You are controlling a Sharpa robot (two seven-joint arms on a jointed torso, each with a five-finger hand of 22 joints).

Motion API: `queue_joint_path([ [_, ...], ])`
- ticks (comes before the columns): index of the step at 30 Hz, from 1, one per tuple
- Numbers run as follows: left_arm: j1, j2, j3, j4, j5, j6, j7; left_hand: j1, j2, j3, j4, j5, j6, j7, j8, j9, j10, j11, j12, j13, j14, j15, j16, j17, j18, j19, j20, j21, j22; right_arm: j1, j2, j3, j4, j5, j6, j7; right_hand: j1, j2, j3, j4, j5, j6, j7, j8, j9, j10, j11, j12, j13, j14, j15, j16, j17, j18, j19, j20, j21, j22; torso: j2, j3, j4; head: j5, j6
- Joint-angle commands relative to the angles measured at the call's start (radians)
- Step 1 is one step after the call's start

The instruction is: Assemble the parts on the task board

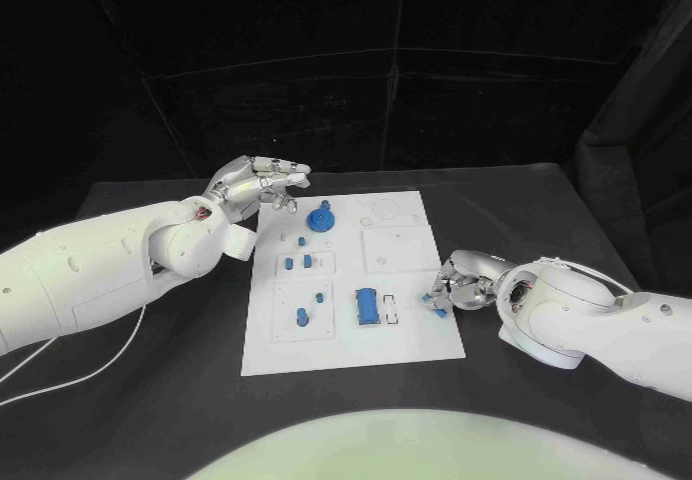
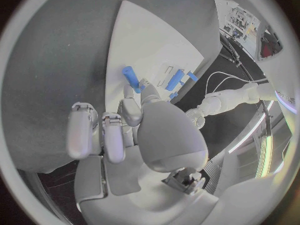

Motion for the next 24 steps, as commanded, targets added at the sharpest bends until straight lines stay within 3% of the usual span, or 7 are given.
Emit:
queue_joint_path([
  [1, 0.001, 0.000, 0.001, 0.001, 0.004, 0.014, 0.008, 0.003, 0.005, -0.004, 0.001, -0.003, -0.006, 0.001, 0.004, 0.001, -0.009, -0.001, 0.004, 0.000, -0.008, 0.000, -0.002, -0.001, 0.014, -0.001, 0.008, -0.007, -0.001, 0.002, 0.000, 0.001, 0.014, 0.168, -0.106, 0.067, -0.018, -0.017, 0.007, 0.006, 0.041, 0.004, 0.005, -0.007, -0.002, 0.003, 0.006, 0.003, 0.004, 0.106, -0.001, 0.003, 0.263, -0.016, 0.000, -0.003, 0.002, 0.001, 0.001, -0.0009, 0.0012, 0.002, -0.001],
  [6, 0.001, -0.001, 0.001, 0.002, 0.004, 0.014, 0.008, 0.003, 0.005, -0.004, 0.001, -0.003, -0.006, 0.001, 0.004, 0.001, -0.009, -0.001, 0.004, 0.000, -0.008, 0.000, -0.002, -0.001, 0.014, -0.001, 0.008, -0.007, -0.001, 0.002, 0.011, 0.001, 0.024, 0.207, -0.115, 0.079, -0.016, -0.023, 0.016, 0.005, 0.057, 0.005, 0.005, -0.010, -0.002, 0.002, 0.006, 0.002, 0.004, 0.106, 0.000, 0.003, 0.263, -0.016, 0.000, -0.002, 0.002, 0.001, 0.002, -0.0008, 0.0016, 0.006, -0.003],
  [8, 0.001, -0.001, 0.001, 0.002, 0.004, 0.013, 0.008, 0.003, 0.005, -0.004, 0.001, -0.003, -0.006, 0.001, 0.004, 0.001, -0.009, -0.001, 0.004, 0.000, -0.008, 0.000, -0.002, -0.001, 0.014, -0.001, 0.008, -0.007, -0.001, 0.002, 0.018, 0.001, 0.024, 0.214, -0.114, 0.079, -0.025, -0.034, 0.032, 0.013, 0.061, 0.010, 0.002, -0.015, -0.001, 0.002, 0.000, 0.001, 0.005, 0.105, -0.008, 0.000, 0.260, -0.018, 0.000, -0.009, 0.002, 0.002, 0.001, -0.0006, 0.0000, 0.008, -0.005],
  [14, 0.001, -0.002, 0.001, 0.003, 0.004, 0.014, 0.008, 0.001, 0.004, -0.006, 0.002, -0.003, -0.007, 0.001, 0.004, 0.001, -0.010, 0.000, 0.005, 0.000, -0.008, 0.000, -0.001, -0.001, 0.014, -0.001, 0.009, -0.007, -0.002, 0.002, 0.043, 0.001, 0.015, 0.225, -0.101, 0.057, -0.038, -0.058, 0.068, 0.027, 0.041, 0.017, 0.001, -0.023, 0.005, 0.007, 0.003, 0.006, 0.009, 0.106, -0.003, 0.001, 0.262, -0.017, 0.000, -0.007, 0.002, 0.003, 0.001, -0.0009, 0.0000, 0.009, -0.006],
  [17, 0.001, -0.002, 0.001, 0.004, 0.004, 0.014, 0.009, 0.000, 0.005, -0.006, 0.002, -0.003, -0.007, 0.001, 0.004, 0.001, -0.010, 0.000, 0.005, 0.000, -0.008, 0.000, -0.001, -0.001, 0.014, -0.001, 0.009, -0.007, -0.002, 0.002, 0.053, 0.001, 0.010, 0.222, -0.095, 0.041, -0.046, -0.072, 0.091, 0.039, 0.039, 0.026, -0.006, -0.025, 0.012, 0.013, -0.010, 0.011, 0.014, 0.071, -0.019, -0.123, 0.132, -0.018, 0.004, -0.018, 0.004, 0.010, 0.001, -0.0002, -0.0001, 0.011, -0.007],
  [24, 0.001, -0.002, 0.001, 0.004, 0.004, 0.015, 0.008, -0.001, 0.005, -0.007, 0.003, -0.003, -0.007, 0.002, 0.005, 0.001, -0.010, 0.000, 0.005, 0.000, -0.008, 0.001, -0.001, -0.001, 0.014, -0.001, 0.009, -0.008, -0.002, 0.002, 0.080, 0.001, -0.006, 0.187, -0.060, -0.021, -0.058, -0.076, 0.098, 0.050, 0.029, 0.043, -0.011, -0.022, 0.016, 0.023, -0.011, 0.023, 0.022, 0.075, -0.023, -0.127, 0.124, -0.020, 0.011, -0.022, 0.011, 0.024, 0.002, 0.0000, 0.0001, 0.012, -0.009],
])
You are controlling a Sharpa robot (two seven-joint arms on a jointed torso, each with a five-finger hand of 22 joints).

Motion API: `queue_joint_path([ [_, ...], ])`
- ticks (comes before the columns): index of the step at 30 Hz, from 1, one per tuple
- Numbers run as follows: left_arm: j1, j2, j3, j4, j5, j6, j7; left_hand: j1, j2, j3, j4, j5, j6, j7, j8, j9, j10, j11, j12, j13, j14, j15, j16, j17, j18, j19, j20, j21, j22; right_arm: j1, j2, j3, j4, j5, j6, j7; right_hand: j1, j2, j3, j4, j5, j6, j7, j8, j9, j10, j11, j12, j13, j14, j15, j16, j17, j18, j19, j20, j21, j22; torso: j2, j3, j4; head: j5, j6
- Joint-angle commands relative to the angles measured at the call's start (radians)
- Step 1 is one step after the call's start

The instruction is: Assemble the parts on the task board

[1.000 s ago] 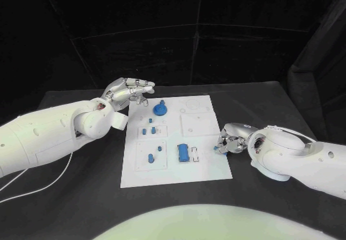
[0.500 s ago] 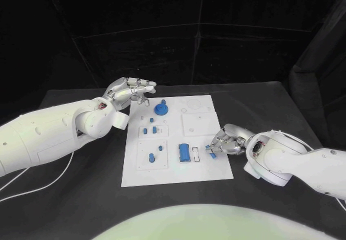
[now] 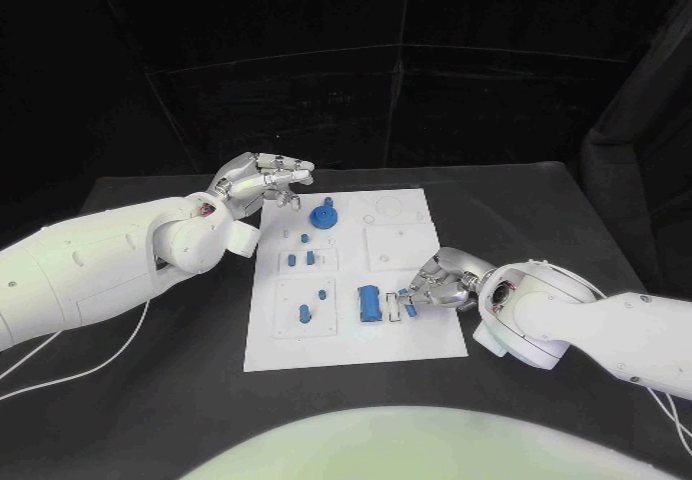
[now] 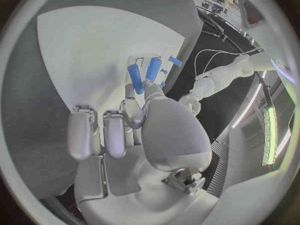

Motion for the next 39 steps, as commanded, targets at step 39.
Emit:
queue_joint_path([
  [39, 0.001, -0.001, 0.001, 0.004, 0.004, 0.016, 0.004, -0.001, 0.005, -0.004, 0.000, -0.003, -0.007, 0.002, 0.005, 0.001, -0.007, 0.003, 0.005, 0.000, -0.008, 0.001, -0.001, -0.001, 0.014, -0.001, 0.009, -0.004, -0.001, 0.001, 0.092, 0.001, -0.041, -0.080, 0.061, -0.133, -0.052, -0.017, 0.003, 0.043, -0.056, 0.051, -0.018, 0.008, 0.027, 0.022, -0.016, 0.012, 0.007, 0.078, -0.019, 0.005, 0.124, -0.022, 0.011, -0.018, 0.010, 0.013, 0.000, 0.0006, -0.0004, 0.005, -0.009],
])
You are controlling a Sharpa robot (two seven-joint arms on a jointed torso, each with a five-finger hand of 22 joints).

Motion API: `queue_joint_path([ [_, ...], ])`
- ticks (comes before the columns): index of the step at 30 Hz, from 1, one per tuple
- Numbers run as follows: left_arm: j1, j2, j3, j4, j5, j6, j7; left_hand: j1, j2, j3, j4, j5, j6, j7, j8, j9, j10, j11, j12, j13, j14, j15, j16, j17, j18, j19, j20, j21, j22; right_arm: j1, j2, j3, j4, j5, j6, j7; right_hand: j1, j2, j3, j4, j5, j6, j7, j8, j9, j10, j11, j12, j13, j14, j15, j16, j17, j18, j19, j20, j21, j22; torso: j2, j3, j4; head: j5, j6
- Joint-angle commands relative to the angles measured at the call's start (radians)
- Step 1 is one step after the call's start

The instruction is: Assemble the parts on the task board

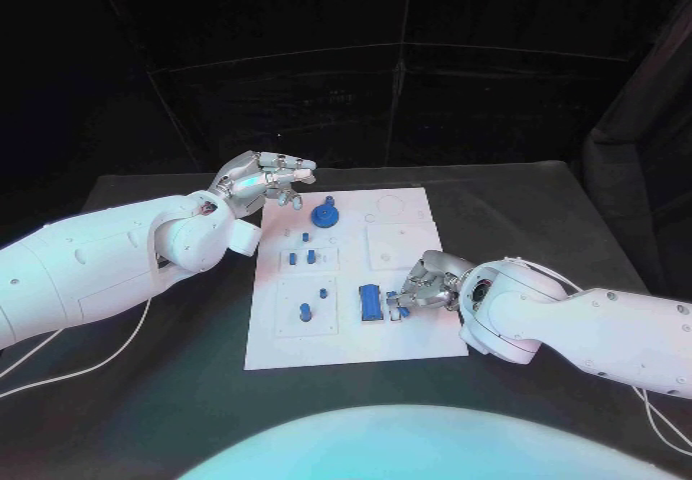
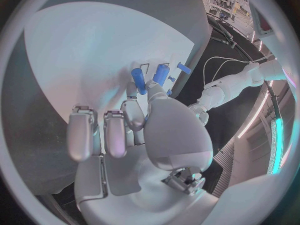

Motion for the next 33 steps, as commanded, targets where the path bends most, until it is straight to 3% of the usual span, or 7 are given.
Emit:
queue_joint_path([
  [1, 0.001, 0.000, 0.001, 0.002, 0.004, 0.013, 0.004, -0.001, 0.005, -0.004, 0.000, -0.003, -0.007, 0.002, 0.005, 0.001, -0.007, 0.003, 0.005, 0.000, -0.008, 0.001, -0.001, -0.001, 0.014, -0.001, 0.009, -0.004, -0.002, 0.000, 0.003, 0.000, 0.000, -0.008, 0.020, -0.005, -0.017, -0.001, -0.003, 0.012, -0.009, 0.008, 0.000, 0.004, 0.003, 0.007, 0.001, -0.005, -0.001, 0.078, -0.005, 0.006, 0.124, -0.006, 0.000, -0.007, 0.006, 0.002, 0.000, 0.0002, -0.0003, 0.000, -0.001],
  [7, 0.001, 0.000, 0.001, 0.002, 0.004, 0.013, 0.004, -0.001, 0.005, -0.004, 0.000, -0.003, -0.007, 0.002, 0.005, 0.001, -0.007, 0.003, 0.005, 0.000, -0.008, 0.001, -0.001, -0.001, 0.014, -0.001, 0.009, -0.004, -0.002, 0.000, 0.003, 0.000, -0.001, -0.016, 0.016, -0.007, -0.056, -0.008, -0.030, 0.038, -0.027, 0.011, 0.001, 0.005, 0.011, 0.010, 0.002, -0.009, -0.004, 0.079, -0.004, 0.006, 0.123, -0.007, 0.000, -0.007, 0.006, 0.003, 0.000, 0.0005, -0.0007, 0.000, -0.001],
  [10, 0.001, 0.000, 0.001, 0.002, 0.004, 0.013, 0.004, -0.001, 0.005, -0.004, 0.000, -0.003, -0.007, 0.002, 0.005, 0.001, -0.007, 0.003, 0.005, 0.000, -0.008, 0.001, -0.001, -0.001, 0.014, -0.001, 0.009, -0.004, -0.002, 0.000, 0.004, 0.000, -0.001, -0.021, 0.014, -0.006, -0.081, -0.009, -0.055, 0.057, -0.096, 0.012, 0.000, 0.006, 0.017, 0.012, 0.002, -0.010, -0.004, 0.079, -0.004, 0.007, 0.122, -0.007, 0.001, -0.006, 0.006, 0.003, 0.000, 0.0002, -0.0008, -0.001, -0.001],
  [11, 0.001, 0.000, 0.001, 0.002, 0.004, 0.013, 0.004, -0.001, 0.005, -0.004, 0.000, -0.003, -0.007, 0.002, 0.005, 0.001, -0.007, 0.003, 0.005, 0.000, -0.008, 0.001, -0.001, -0.001, 0.014, -0.001, 0.009, -0.004, -0.002, 0.000, 0.004, 0.000, -0.001, -0.023, 0.013, -0.005, -0.092, -0.008, -0.070, 0.069, -0.139, 0.013, 0.000, 0.006, 0.021, 0.012, 0.001, -0.011, -0.004, 0.079, -0.004, 0.008, 0.122, -0.007, 0.001, -0.006, 0.006, 0.003, 0.000, 0.0001, -0.0006, -0.001, -0.002],
  [14, 0.001, 0.000, 0.001, 0.002, 0.004, 0.013, 0.003, -0.001, 0.005, -0.004, 0.000, -0.003, -0.007, 0.002, 0.005, 0.001, -0.007, 0.003, 0.005, 0.000, -0.008, 0.001, -0.001, -0.001, 0.014, -0.001, 0.009, -0.004, -0.002, 0.000, 0.004, 0.000, 0.000, -0.026, 0.013, -0.002, -0.107, -0.003, -0.092, 0.087, -0.172, 0.014, -0.002, 0.008, 0.030, 0.014, 0.001, -0.013, -0.005, 0.079, -0.005, 0.012, 0.125, -0.008, 0.003, -0.007, 0.008, 0.008, 0.000, 0.0003, -0.0005, -0.001, -0.002],
  [23, 0.001, 0.000, 0.001, 0.001, 0.004, 0.013, 0.003, -0.001, 0.005, -0.004, 0.000, -0.003, -0.007, 0.002, 0.005, 0.001, -0.007, 0.003, 0.005, 0.000, -0.008, 0.001, -0.001, -0.001, 0.014, -0.001, 0.009, -0.004, -0.002, 0.000, 0.000, 0.000, 0.007, -0.028, 0.017, 0.010, -0.127, 0.013, -0.123, 0.114, -0.179, 0.039, -0.012, 0.024, 0.048, 0.028, -0.008, 0.024, 0.020, 0.083, -0.010, 0.030, 0.144, -0.011, 0.012, -0.011, 0.017, 0.026, 0.000, 0.0004, -0.0010, 0.000, -0.003],
  [33, 0.001, -0.001, 0.001, 0.001, 0.004, 0.012, 0.002, -0.001, 0.005, -0.004, 0.000, -0.003, -0.007, 0.002, 0.005, 0.001, -0.007, 0.003, 0.005, 0.000, -0.008, 0.001, -0.001, -0.001, 0.014, -0.001, 0.009, -0.004, -0.002, 0.000, -0.009, 0.000, 0.012, -0.039, 0.022, 0.009, -0.133, 0.019, -0.133, 0.120, -0.177, 0.045, -0.015, 0.027, 0.055, 0.033, -0.010, 0.037, 0.030, 0.084, -0.012, 0.039, 0.153, -0.013, 0.016, -0.013, 0.022, 0.035, -0.001, 0.0001, -0.0004, -0.002, -0.003],
])
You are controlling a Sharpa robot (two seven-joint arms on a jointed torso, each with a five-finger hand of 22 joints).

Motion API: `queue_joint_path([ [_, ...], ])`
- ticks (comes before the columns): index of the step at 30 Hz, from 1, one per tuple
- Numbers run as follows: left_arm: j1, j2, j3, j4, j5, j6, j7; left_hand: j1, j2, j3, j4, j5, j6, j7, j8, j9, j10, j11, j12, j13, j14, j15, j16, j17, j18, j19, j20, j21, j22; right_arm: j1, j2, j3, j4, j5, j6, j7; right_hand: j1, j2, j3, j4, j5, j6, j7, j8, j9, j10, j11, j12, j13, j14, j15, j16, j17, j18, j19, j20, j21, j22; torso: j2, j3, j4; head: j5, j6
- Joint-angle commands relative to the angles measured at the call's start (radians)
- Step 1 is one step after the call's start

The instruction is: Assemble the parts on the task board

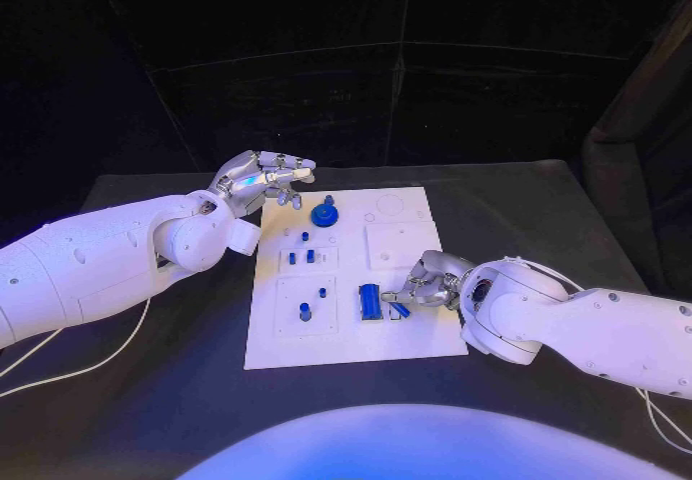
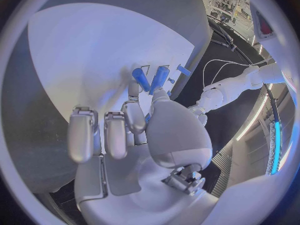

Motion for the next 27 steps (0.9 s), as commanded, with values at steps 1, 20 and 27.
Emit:
queue_joint_path([
  [1, 0.001, 0.000, 0.001, 0.001, 0.004, 0.011, 0.004, -0.001, 0.005, -0.004, 0.000, -0.003, -0.007, 0.002, 0.005, 0.001, -0.007, 0.003, 0.005, 0.000, -0.008, 0.001, -0.001, -0.001, 0.014, -0.001, 0.009, -0.004, -0.002, 0.001, -0.002, 0.000, 0.003, -0.017, 0.011, 0.008, -0.007, 0.003, -0.006, -0.004, 0.003, 0.008, -0.004, 0.007, 0.003, 0.012, -0.004, 0.004, 0.002, 0.085, -0.006, 0.007, 0.153, -0.013, 0.009, -0.007, 0.006, 0.036, -0.001, -0.0003, 0.0006, -0.001, 0.001],
  [20, 0.001, 0.000, 0.001, 0.000, 0.004, 0.008, -0.001, -0.001, 0.005, -0.004, 0.000, -0.003, -0.007, 0.002, 0.005, 0.001, -0.007, 0.003, 0.005, 0.000, -0.008, 0.001, -0.001, -0.001, 0.014, -0.001, 0.009, -0.004, -0.002, 0.001, -0.003, 0.000, 0.002, -0.077, 0.050, -0.004, 0.109, 0.012, -0.002, -0.091, 0.010, 0.005, -0.005, 0.005, 0.021, 0.014, -0.007, 0.004, 0.008, 0.084, -0.009, 0.011, 0.155, -0.014, 0.010, -0.011, 0.007, 0.039, 0.000, -0.0001, 0.0008, -0.002, -0.001],
  [27, 0.001, 0.000, 0.001, 0.000, 0.004, 0.008, -0.002, -0.001, 0.007, -0.007, 0.001, -0.003, -0.009, 0.001, 0.006, 0.001, -0.009, 0.003, 0.007, 0.000, -0.010, 0.001, -0.001, -0.004, 0.014, -0.001, 0.009, -0.006, -0.003, 0.001, -0.004, 0.000, 0.003, -0.080, 0.051, -0.003, 0.113, 0.015, -0.001, -0.095, 0.011, 0.005, -0.006, 0.005, 0.022, 0.014, -0.007, 0.004, 0.009, 0.084, -0.009, 0.011, 0.155, -0.014, 0.010, -0.011, 0.007, 0.040, 0.000, -0.0002, 0.0008, -0.002, 0.001],
])
